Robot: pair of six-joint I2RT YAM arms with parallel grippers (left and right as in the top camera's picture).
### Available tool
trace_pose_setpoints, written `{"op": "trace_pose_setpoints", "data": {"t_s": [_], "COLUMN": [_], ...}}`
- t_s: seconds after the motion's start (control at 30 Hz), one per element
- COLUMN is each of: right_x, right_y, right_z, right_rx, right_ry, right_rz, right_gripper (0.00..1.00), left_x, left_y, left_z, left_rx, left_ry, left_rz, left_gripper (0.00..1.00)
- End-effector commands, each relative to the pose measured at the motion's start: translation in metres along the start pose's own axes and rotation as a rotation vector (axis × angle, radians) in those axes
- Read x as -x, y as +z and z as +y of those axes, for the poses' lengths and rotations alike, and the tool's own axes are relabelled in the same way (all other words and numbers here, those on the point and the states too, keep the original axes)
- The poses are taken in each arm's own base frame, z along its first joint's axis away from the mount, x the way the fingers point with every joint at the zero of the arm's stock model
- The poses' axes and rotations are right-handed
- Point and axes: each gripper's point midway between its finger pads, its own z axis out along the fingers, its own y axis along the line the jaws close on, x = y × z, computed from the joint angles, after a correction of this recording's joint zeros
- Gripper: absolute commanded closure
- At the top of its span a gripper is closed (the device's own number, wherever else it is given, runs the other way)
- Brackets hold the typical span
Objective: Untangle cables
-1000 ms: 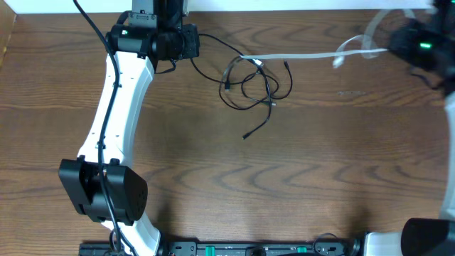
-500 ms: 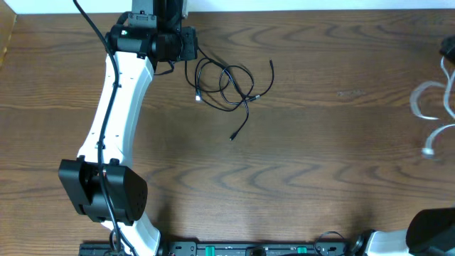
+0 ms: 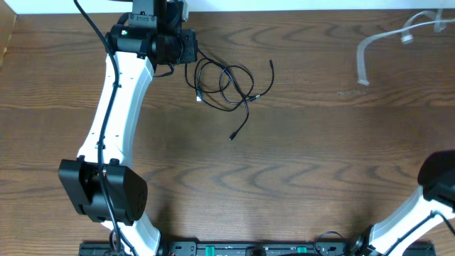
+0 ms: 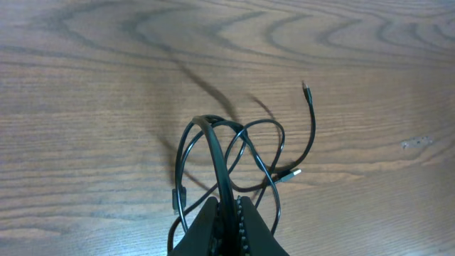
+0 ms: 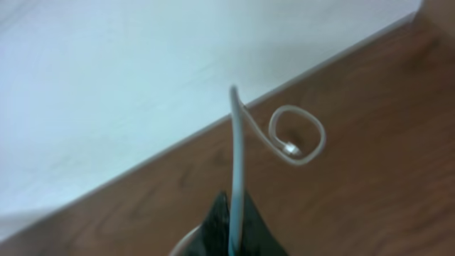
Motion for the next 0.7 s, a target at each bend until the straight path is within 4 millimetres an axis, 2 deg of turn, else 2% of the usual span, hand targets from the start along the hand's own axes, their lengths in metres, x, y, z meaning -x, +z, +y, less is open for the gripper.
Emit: {"op": "trace_pose_setpoints", "data": {"t_s": [0.0, 0.13, 0.27, 0.3, 0.33, 0.37, 0.4, 0.53, 0.63, 0.67], "right_x": [0.025, 0.009, -0.023, -0.038, -0.047, -0.056, -0.065, -0.081, -0.076, -0.070], "right_y": [0.007, 0.047, 0.089, 0.105, 0.112, 0.117, 0.122, 0.123, 0.109, 0.098], "right_z": [-0.019, -0.055, -0.098, -0.115, -0.123, -0.128, -0.134, -0.138, -0.131, -0.122], "right_rx": [-0.108, -0.219, -0.340, -0.383, -0.399, -0.411, -0.422, -0.434, -0.436, -0.419], "right_ry": [-0.071, -0.080, -0.082, -0.076, -0.073, -0.069, -0.064, -0.050, -0.031, -0.002], "right_rz": [-0.066, -0.022, 0.065, 0.103, 0.127, 0.153, 0.182, 0.236, 0.236, 0.222], "right_gripper": [0.99, 0.99, 0.99, 0.94, 0.80, 0.35, 0.01, 0.01, 0.01, 0.01], "left_x": [0.007, 0.007, 0.007, 0.007, 0.007, 0.006, 0.005, 0.005, 0.005, 0.005], "left_y": [-0.015, -0.015, -0.015, -0.015, -0.015, -0.015, -0.015, -0.015, -0.015, -0.015], "left_z": [-0.002, -0.002, -0.002, -0.002, -0.001, -0.001, -0.001, -0.001, -0.001, -0.001], "left_rx": [0.007, 0.007, 0.007, 0.007, 0.007, 0.007, 0.008, 0.008, 0.008, 0.009], "left_ry": [0.026, 0.026, 0.026, 0.026, 0.025, 0.024, 0.023, 0.023, 0.023, 0.023], "left_rz": [-0.037, -0.037, -0.037, -0.037, -0.035, -0.032, -0.029, -0.027, -0.028, -0.027], "left_gripper": [0.92, 0.92, 0.92, 0.92, 0.92, 0.92, 0.92, 0.92, 0.92, 0.92]}}
